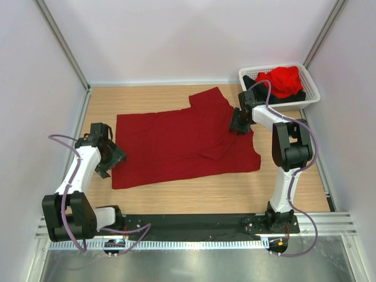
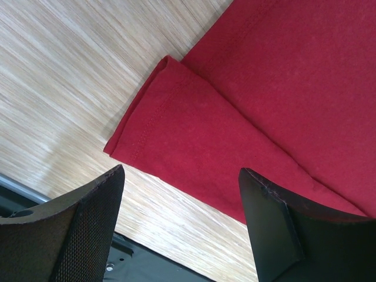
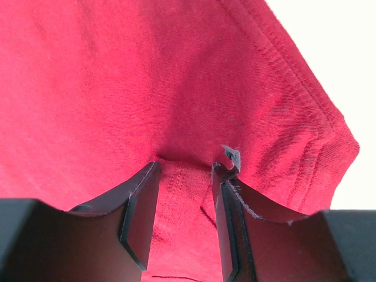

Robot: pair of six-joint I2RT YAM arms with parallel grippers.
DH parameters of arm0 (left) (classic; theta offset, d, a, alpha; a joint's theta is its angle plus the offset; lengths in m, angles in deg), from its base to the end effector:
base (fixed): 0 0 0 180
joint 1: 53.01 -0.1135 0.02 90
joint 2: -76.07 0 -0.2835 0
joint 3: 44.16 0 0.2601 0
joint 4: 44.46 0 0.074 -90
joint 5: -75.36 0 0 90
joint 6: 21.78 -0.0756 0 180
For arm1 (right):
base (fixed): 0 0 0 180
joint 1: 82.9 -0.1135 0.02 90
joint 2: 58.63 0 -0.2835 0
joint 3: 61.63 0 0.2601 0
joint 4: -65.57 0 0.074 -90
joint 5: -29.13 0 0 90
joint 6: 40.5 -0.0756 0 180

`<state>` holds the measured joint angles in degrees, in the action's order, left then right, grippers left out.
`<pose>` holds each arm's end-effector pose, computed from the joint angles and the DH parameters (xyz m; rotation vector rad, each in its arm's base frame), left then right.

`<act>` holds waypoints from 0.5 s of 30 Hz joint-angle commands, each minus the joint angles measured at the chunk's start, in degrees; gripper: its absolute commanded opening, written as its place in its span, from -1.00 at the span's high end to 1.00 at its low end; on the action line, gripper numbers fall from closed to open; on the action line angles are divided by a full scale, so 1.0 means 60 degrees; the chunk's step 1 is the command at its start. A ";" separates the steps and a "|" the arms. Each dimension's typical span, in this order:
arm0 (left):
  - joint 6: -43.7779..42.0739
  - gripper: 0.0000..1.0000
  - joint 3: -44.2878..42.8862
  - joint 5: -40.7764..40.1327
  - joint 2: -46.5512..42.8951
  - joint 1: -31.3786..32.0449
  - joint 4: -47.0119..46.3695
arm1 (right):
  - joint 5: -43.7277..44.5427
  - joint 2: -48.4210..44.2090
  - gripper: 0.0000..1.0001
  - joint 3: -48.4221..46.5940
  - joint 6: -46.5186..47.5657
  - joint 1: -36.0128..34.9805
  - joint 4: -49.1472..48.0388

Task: Fold and stack the t-shirts
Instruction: Fold the tshirt

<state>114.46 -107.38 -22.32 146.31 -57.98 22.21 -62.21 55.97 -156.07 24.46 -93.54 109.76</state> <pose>0.2224 0.0295 0.2056 -1.2468 2.5388 0.0348 0.4389 0.0843 0.1468 0.3330 2.6936 0.2195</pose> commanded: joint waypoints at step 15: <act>0.0218 -0.57 -0.0254 0.0167 0.0247 -0.0065 -0.0248 | 0.0575 0.0279 0.38 -0.0809 0.0789 -0.0322 0.0395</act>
<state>115.53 -107.38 -21.84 147.59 -57.98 21.82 -60.81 57.66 -158.32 28.59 -94.96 111.68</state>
